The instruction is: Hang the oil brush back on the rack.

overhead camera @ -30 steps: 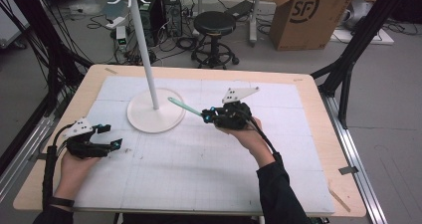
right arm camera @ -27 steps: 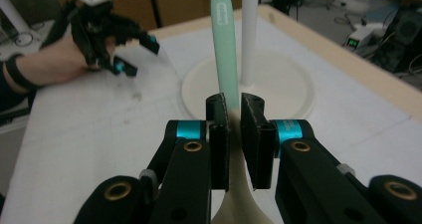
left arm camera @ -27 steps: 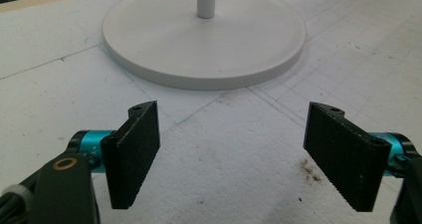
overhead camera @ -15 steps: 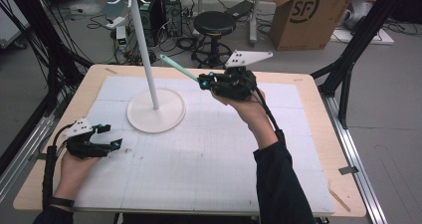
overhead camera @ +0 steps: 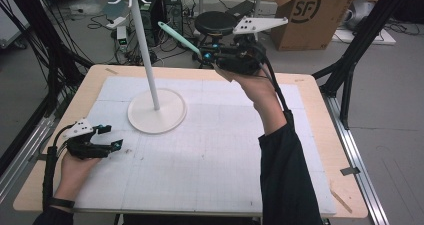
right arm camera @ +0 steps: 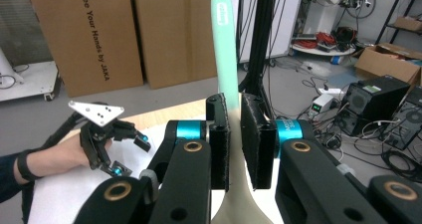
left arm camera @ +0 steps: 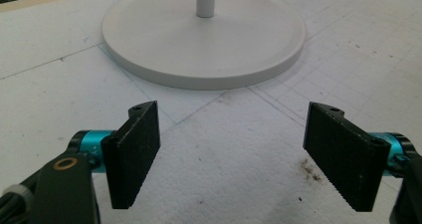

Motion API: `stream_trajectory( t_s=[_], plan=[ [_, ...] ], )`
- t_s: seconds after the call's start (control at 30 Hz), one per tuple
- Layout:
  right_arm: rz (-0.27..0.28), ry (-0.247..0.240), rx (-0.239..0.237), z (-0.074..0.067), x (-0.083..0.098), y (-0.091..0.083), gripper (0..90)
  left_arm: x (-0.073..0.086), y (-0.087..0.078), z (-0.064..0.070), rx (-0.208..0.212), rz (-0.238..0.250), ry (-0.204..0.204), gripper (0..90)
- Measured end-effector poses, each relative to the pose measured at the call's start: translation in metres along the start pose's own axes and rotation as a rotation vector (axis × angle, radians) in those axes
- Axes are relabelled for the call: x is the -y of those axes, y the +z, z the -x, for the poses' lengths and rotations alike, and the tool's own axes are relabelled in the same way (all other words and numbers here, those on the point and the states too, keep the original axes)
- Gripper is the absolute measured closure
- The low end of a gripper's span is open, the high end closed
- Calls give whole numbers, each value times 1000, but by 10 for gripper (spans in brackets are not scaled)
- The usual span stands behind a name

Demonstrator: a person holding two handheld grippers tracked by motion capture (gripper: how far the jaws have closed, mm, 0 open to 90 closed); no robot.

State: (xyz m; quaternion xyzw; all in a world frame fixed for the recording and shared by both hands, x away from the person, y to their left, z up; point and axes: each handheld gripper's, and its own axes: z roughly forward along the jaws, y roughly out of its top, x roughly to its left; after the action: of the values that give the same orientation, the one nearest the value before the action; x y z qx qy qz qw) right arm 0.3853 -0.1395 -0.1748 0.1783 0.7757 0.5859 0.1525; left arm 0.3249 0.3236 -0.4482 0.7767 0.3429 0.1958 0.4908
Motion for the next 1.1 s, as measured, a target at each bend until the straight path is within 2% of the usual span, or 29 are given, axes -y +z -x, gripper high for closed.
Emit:
stream_trajectory(
  t_s=[0.5,1.1],
  plan=[
    [-8,-38,5,-2,-40,-4,827,0,0,0,2,1,1,231],
    [-20,-48,24,-1,-47,7,827,0,0,1,2,2,4,230]
  ],
)
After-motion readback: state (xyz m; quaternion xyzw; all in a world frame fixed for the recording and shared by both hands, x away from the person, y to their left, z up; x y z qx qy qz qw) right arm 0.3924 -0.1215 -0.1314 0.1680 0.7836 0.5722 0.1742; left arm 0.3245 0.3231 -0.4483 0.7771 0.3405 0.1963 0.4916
